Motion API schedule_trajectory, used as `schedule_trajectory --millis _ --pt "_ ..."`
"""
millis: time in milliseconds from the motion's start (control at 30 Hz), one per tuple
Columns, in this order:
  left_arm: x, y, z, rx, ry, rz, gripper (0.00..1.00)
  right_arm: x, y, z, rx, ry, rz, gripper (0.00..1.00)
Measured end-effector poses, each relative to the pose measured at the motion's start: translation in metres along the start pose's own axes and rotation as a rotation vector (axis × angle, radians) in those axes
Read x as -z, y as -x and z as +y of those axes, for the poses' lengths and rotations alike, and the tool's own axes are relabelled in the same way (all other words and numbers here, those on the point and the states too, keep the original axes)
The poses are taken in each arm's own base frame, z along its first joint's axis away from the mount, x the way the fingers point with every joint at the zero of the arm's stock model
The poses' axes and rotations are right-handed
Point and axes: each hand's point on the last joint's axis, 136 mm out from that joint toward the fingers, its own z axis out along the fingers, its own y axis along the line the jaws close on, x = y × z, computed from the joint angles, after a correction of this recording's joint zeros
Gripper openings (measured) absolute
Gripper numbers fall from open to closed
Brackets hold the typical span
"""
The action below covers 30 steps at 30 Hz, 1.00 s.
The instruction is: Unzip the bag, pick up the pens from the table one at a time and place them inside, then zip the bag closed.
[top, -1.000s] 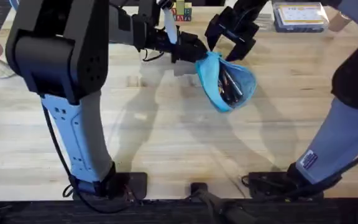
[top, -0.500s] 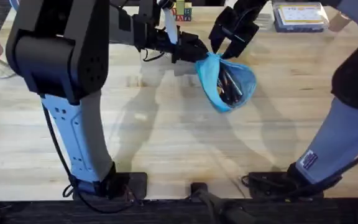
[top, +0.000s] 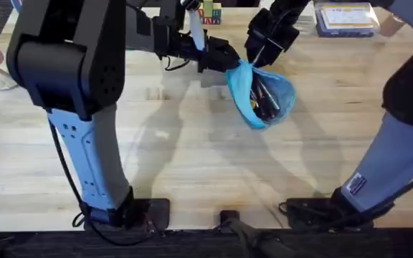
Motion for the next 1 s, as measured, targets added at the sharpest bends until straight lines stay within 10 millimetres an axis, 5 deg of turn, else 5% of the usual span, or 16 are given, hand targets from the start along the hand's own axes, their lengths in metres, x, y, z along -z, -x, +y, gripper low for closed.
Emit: schedule_trajectory --millis 500,1000 --pt "0.0 0.0 0.0 -0.001 0.0 0.0 0.042 0.002 0.005 -0.004 0.039 -0.028 -0.048 0.034" --pt "-0.003 0.008 -0.008 -0.01 -0.043 -0.036 0.043 0.039 -0.001 -0.001 0.173 -0.018 -0.162 0.034"
